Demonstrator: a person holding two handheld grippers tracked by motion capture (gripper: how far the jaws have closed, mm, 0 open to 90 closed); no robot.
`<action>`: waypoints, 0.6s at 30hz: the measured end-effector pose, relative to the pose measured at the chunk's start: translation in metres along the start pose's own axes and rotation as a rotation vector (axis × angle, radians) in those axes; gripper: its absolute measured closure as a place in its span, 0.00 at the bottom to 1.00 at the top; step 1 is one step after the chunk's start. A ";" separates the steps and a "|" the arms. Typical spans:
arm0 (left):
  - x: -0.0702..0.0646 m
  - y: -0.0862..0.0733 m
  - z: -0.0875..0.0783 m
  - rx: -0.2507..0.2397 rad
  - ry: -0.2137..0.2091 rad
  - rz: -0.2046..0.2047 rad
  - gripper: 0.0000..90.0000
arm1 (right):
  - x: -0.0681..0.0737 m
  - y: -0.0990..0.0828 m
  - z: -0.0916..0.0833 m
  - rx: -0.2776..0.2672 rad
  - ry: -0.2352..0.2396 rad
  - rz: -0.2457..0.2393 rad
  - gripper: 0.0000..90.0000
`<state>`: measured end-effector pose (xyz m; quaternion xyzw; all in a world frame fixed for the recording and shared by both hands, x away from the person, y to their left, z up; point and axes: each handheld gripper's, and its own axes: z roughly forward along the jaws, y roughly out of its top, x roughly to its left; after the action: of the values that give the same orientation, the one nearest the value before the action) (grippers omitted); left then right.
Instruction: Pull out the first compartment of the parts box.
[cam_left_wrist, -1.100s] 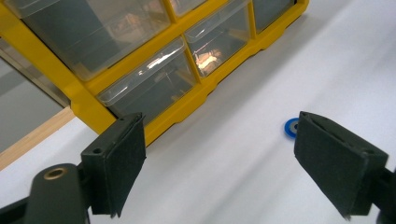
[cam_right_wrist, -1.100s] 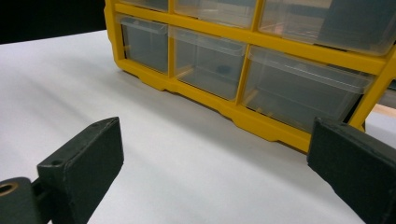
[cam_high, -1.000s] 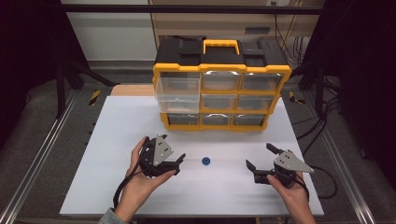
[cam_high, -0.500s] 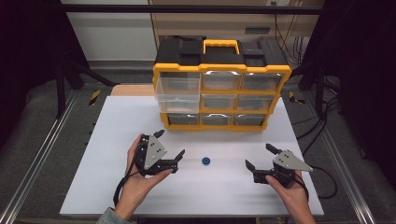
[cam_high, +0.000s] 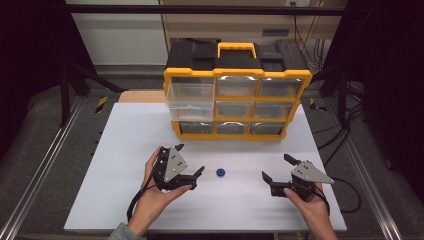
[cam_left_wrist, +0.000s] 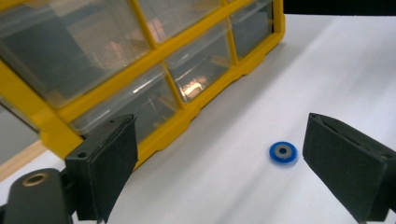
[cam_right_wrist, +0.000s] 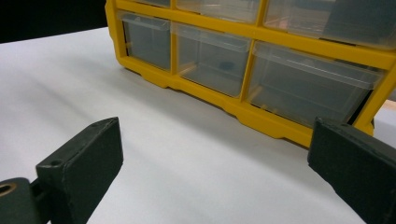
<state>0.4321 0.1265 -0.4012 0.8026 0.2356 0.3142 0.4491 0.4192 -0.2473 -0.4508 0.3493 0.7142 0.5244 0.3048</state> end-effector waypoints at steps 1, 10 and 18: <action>-0.001 0.000 0.002 0.008 -0.004 0.007 0.11 | 0.000 0.000 0.000 -0.003 -0.001 0.000 0.04; -0.009 0.004 0.024 0.083 -0.064 0.053 0.10 | -0.003 0.000 -0.002 -0.016 -0.012 -0.004 0.04; -0.014 0.016 0.040 0.160 -0.120 0.117 0.10 | -0.003 0.001 -0.004 -0.029 -0.014 -0.011 0.04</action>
<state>0.4523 0.0865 -0.4074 0.8656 0.1856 0.2715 0.3777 0.4177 -0.2522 -0.4485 0.3446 0.7062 0.5305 0.3180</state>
